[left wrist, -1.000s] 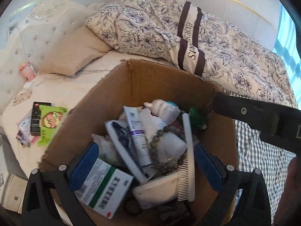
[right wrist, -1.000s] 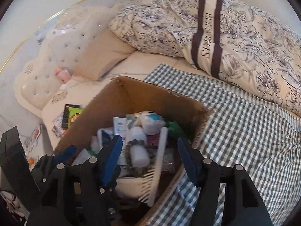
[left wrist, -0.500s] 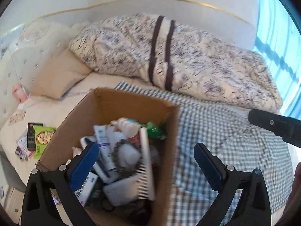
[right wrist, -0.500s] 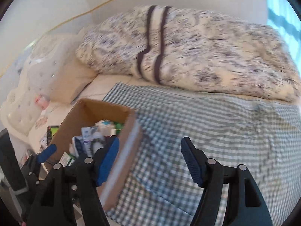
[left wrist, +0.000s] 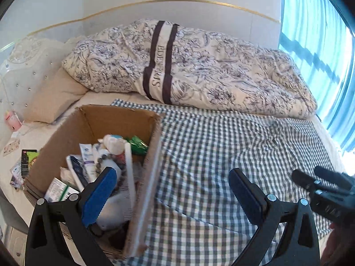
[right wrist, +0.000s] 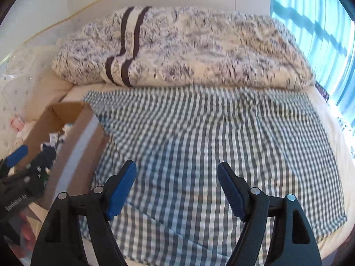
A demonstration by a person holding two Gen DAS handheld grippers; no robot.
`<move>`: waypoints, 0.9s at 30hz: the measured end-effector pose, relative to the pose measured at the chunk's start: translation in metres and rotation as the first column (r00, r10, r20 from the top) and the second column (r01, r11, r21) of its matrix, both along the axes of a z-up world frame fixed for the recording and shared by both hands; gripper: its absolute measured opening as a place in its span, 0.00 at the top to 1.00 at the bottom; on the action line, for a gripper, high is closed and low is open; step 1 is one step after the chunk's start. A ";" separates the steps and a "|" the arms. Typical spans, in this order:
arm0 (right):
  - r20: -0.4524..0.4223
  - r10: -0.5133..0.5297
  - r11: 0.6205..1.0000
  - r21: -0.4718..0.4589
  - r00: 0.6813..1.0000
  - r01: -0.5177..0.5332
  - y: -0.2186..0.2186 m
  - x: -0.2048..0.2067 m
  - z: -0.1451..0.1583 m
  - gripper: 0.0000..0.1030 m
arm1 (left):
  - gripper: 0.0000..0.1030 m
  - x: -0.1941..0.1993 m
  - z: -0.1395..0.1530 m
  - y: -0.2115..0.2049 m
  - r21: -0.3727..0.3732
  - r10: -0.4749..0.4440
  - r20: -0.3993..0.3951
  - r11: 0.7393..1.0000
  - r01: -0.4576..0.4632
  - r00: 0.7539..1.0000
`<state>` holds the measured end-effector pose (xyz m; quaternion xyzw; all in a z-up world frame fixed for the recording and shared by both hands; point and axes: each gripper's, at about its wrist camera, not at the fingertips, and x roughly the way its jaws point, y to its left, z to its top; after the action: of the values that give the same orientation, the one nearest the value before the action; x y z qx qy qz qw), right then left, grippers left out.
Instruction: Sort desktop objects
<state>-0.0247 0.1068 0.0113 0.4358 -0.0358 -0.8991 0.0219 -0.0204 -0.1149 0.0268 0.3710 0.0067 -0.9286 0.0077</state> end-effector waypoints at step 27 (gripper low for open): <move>0.075 -0.042 0.999 -0.011 0.996 0.043 0.013 -0.007 -0.029 0.11 | 0.00 -0.006 -0.023 0.005 -0.032 0.010 0.055 0.999 -0.008 0.998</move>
<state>-0.0319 0.1197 -0.0172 0.4679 -0.0514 -0.8823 0.0044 -0.0265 -0.1099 0.0041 0.3965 -0.0067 -0.9179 0.0180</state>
